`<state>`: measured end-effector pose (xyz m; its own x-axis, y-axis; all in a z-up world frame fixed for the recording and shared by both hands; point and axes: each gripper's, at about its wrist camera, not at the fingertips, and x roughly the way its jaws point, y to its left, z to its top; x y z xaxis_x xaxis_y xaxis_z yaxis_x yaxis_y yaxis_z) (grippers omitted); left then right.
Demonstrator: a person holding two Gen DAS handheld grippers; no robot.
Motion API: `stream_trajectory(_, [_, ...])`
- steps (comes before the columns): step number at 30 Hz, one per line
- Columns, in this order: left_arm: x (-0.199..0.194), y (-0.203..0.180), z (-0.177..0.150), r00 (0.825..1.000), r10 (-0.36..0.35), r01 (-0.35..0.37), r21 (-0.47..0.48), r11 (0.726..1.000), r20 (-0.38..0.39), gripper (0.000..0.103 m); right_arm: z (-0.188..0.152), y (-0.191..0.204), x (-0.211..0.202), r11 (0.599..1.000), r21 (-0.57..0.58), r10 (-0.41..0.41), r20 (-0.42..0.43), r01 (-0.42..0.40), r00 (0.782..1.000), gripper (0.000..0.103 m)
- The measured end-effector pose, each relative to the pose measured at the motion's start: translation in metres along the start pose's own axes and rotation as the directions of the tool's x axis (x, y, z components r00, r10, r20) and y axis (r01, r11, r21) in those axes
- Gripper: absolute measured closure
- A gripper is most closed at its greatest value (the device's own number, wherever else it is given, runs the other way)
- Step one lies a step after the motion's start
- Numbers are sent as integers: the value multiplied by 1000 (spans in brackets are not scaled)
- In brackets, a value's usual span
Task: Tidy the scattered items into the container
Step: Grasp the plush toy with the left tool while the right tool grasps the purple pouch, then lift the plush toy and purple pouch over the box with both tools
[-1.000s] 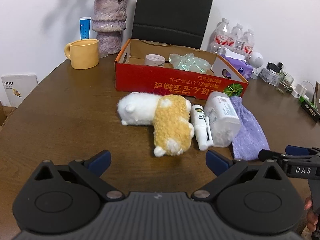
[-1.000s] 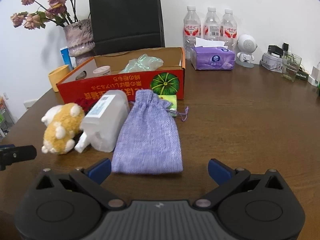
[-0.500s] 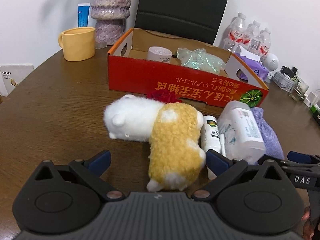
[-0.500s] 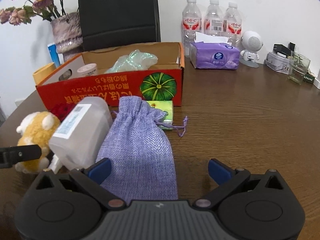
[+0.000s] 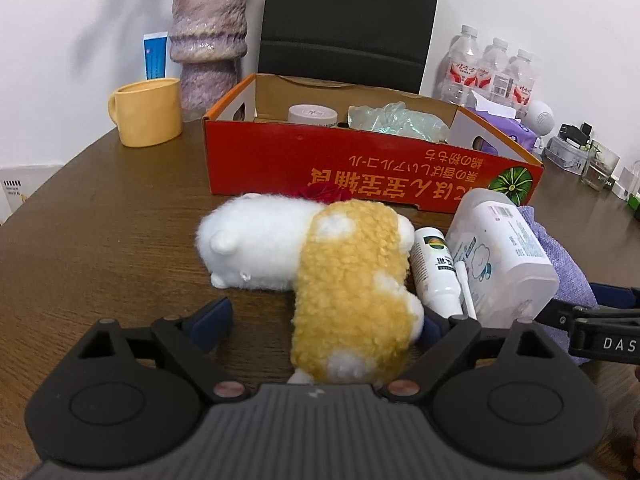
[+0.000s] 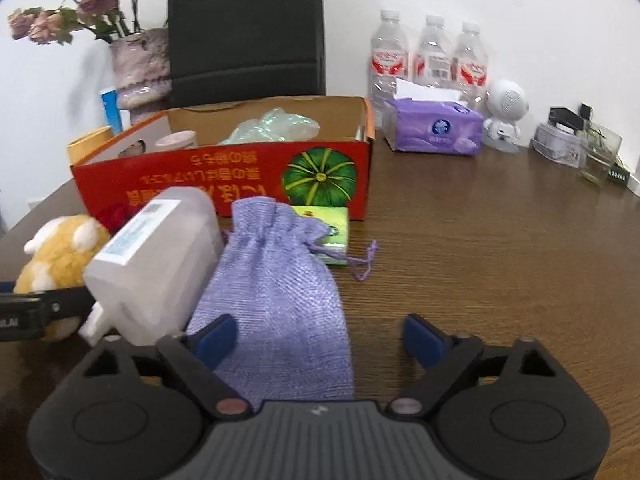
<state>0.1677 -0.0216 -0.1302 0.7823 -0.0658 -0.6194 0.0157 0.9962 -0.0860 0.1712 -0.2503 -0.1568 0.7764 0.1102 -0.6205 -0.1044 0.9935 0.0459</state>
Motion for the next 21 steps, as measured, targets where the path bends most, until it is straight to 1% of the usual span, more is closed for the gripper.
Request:
stream_trajectory(2, [0,-3,-2,1000,14,-14,15,1000,6,11,0,-1,-1,1000,2,1,3,-1,1000,16])
stream_trajectory(3, [0,-3,-2,1000,18,-18,19,1000,7,12,0,0,-1,1000,-2,4,5,-4,1000,20])
stream_trajectory(4, [0,-3,-2,1000,19,-19,20,1000,7,12,0,1,-2,1000,-10,8,8,-8,1000,27])
stream_trajectory(5, [0,-3,-2,1000,22,-22,17,1000,9,14,0,2,-3,1000,-21,15,12,-14,1000,31])
stream_trajectory(6, [-1,-2,-2,1000,26,-26,13,1000,11,17,0,3,-4,999,-28,22,17,-22,1000,41])
stream_trajectory(7, [-1,-2,-2,999,30,-30,10,1000,14,18,0,4,-5,999,-32,29,22,-28,999,53])
stream_trajectory(8, [-1,-2,-2,999,33,-33,8,999,16,21,0,4,-6,999,-33,32,26,-31,999,59])
stream_trajectory(10, [-2,-3,-2,999,35,-35,18,999,21,34,0,3,-7,999,-26,37,32,-36,999,77])
stream_trajectory(11, [-3,-4,-3,999,34,-35,27,999,24,45,0,2,-8,999,-20,42,33,-41,999,80])
stream_trajectory(12, [-3,-5,-3,999,34,-34,36,999,26,50,0,1,-8,999,-14,44,34,-44,998,83])
stream_trajectory(14, [-4,-6,-3,999,33,-34,45,998,28,52,1,-1,-8,999,-3,43,35,-43,998,86])
stream_trajectory(16, [-4,-5,-3,999,27,-28,34,999,31,53,1,0,-8,1000,-5,29,36,-29,999,92])
stream_trajectory(19, [-6,-2,-3,999,12,-12,13,1000,37,53,0,2,-8,1000,-15,17,38,-16,999,95])
stream_trajectory(21, [-7,-1,-4,999,4,-5,10,1000,43,54,-1,1,-10,1000,-4,31,42,-31,999,97])
